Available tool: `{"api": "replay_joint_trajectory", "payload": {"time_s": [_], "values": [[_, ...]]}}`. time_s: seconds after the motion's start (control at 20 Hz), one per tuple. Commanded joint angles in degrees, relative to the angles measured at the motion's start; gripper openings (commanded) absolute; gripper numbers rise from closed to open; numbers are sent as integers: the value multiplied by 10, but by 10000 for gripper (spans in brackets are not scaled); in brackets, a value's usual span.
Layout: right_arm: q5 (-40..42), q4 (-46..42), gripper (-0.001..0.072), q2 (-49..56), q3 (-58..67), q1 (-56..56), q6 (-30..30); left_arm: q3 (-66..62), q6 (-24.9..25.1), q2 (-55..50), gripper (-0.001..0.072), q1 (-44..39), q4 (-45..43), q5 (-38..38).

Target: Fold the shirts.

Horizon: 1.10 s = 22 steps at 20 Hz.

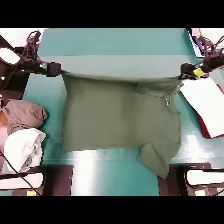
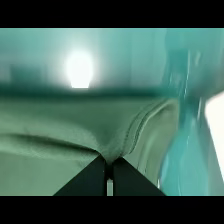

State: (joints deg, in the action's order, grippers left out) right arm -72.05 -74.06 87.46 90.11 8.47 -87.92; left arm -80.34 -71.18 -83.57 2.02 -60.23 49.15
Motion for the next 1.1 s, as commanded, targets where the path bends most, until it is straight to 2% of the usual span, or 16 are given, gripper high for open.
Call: {"api": "replay_joint_trajectory", "payload": {"time_s": [0.0, 0.15, 0.25, 0.35, 0.45, 0.55, 0.75, 0.9, 1.0, 1.05], "values": [[149, -10, 15, 24, -5, -8, -11, 2, 23, -26, 25, 0, 24, -146], [188, -12, 15, 18, -6, -8, -5, 2, 58, -26, 25, 0, 23, -148], [157, -13, 15, 18, -6, -10, 7, 2, 77, -26, 25, 0, 19, -104], [102, -58, 14, 19, -6, -21, 14, 2, 93, -26, 25, 0, 11, -39], [55, -115, 15, 14, -24, -39, 14, 9, 93, -28, 24, 0, -10, 17], [46, -132, 14, -3, -78, -52, 14, 38, 92, -27, 24, 0, -24, 40], [76, -123, 16, -38, -189, -52, -1, 104, 93, -28, 25, 0, -28, 27], [112, -85, 19, -61, -248, -51, -1, 118, 90, -28, 25, 0, -28, 33], [114, -79, 24, -70, -264, -51, -7, 118, 63, -28, 31, 0, -28, 50], [109, -79, 109, -74, -266, -51, -7, 118, 52, -28, 278, 0, -28, 61]]}}
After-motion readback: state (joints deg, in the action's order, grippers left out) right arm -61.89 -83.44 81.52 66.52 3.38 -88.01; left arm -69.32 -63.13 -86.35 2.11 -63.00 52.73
